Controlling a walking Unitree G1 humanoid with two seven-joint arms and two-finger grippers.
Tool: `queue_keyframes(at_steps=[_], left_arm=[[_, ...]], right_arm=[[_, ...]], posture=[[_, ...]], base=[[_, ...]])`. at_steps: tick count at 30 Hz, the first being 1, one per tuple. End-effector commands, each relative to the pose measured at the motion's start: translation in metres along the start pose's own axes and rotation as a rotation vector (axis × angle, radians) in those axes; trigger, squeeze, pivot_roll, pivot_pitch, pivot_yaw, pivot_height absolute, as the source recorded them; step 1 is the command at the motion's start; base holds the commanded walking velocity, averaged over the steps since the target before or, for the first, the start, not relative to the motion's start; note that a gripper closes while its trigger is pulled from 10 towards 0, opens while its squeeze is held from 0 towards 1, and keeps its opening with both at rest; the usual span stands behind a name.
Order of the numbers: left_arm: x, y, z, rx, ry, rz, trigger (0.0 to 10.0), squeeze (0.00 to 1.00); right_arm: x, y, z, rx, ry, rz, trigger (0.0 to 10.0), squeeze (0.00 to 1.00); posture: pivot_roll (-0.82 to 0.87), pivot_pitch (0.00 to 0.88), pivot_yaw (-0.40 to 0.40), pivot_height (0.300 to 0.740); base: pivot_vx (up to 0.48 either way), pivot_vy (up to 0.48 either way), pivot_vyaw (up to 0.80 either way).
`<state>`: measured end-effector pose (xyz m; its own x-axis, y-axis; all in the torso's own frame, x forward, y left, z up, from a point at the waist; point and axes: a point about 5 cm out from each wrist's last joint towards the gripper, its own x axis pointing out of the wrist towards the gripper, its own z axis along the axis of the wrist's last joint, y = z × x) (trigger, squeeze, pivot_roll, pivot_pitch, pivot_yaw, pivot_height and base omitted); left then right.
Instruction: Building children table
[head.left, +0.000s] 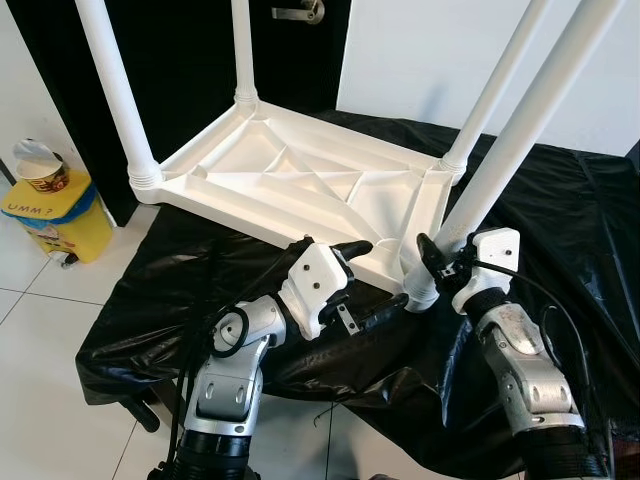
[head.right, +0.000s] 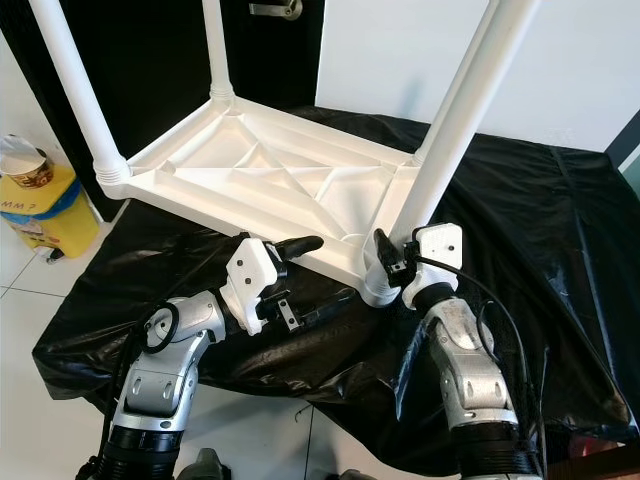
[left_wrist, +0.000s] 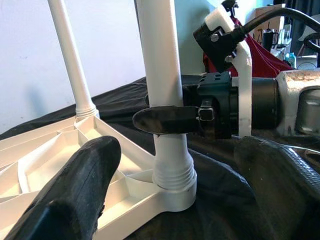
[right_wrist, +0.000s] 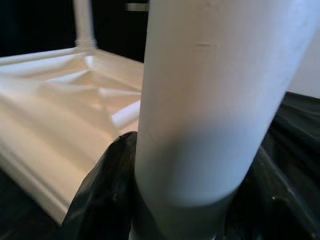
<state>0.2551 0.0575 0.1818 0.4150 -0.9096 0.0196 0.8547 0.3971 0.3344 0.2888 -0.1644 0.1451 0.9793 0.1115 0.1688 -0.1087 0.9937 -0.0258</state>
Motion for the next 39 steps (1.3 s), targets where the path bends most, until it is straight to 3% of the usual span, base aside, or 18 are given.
queue_keyframes(at_steps=[1, 4, 6, 21, 22, 32, 33, 34, 39], left_arm=[[0.005, 0.005, 0.000, -0.031, -0.013, 0.201, 10.0, 0.00], [0.005, 0.006, 0.000, -0.031, -0.014, 0.200, 10.0, 0.00], [0.005, 0.006, 0.000, -0.031, -0.014, 0.200, 10.0, 0.00], [0.006, 0.007, 0.001, -0.027, -0.017, 0.193, 10.0, 0.00], [0.006, 0.007, 0.001, -0.027, -0.017, 0.192, 10.0, 0.00], [0.005, 0.006, 0.001, -0.027, -0.016, 0.191, 10.0, 0.00], [0.004, 0.006, 0.001, -0.026, -0.015, 0.189, 10.0, 0.00], [0.004, 0.005, 0.001, -0.026, -0.014, 0.187, 10.0, 0.00], [0.004, 0.005, 0.001, -0.025, -0.013, 0.183, 10.0, 0.00]], right_arm=[[-0.010, -0.013, -0.012, -0.034, 0.073, -0.184, 10.0, 0.00], [-0.011, -0.008, -0.014, -0.017, 0.084, -0.320, 10.0, 0.00], [-0.011, -0.007, -0.014, -0.015, 0.087, -0.341, 10.0, 0.00], [-0.010, 0.005, -0.004, -0.008, 0.044, -0.285, 10.0, 0.00], [-0.010, 0.005, -0.003, -0.014, 0.037, -0.277, 10.0, 1.00], [-0.011, -0.001, 0.007, -0.016, -0.018, -0.116, 10.0, 1.00], [-0.012, -0.002, 0.009, -0.007, -0.023, -0.035, 10.0, 1.00], [-0.012, -0.003, 0.010, -0.008, -0.029, 0.012, 10.0, 0.00], [-0.012, -0.004, 0.013, -0.016, -0.040, 0.097, 10.0, 0.00]], posture=[[0.08, 0.057, -0.114, 0.740], [0.08, 0.058, -0.109, 0.740], [0.08, 0.057, -0.107, 0.740], [0.08, 0.054, -0.107, 0.740], [0.08, 0.055, -0.108, 0.740], [0.08, 0.048, -0.106, 0.740], [0.09, 0.047, -0.103, 0.740], [0.09, 0.045, -0.102, 0.740], [0.09, 0.045, -0.098, 0.740]], base=[[0.000, 0.000, 0.00], [0.000, 0.000, 0.00], [0.000, 0.000, 0.00], [0.000, 0.000, 0.00], [0.000, 0.000, 0.00], [0.000, 0.000, 0.00], [0.000, 0.000, 0.00], [0.000, 0.000, 0.00], [0.000, 0.000, 0.00]])
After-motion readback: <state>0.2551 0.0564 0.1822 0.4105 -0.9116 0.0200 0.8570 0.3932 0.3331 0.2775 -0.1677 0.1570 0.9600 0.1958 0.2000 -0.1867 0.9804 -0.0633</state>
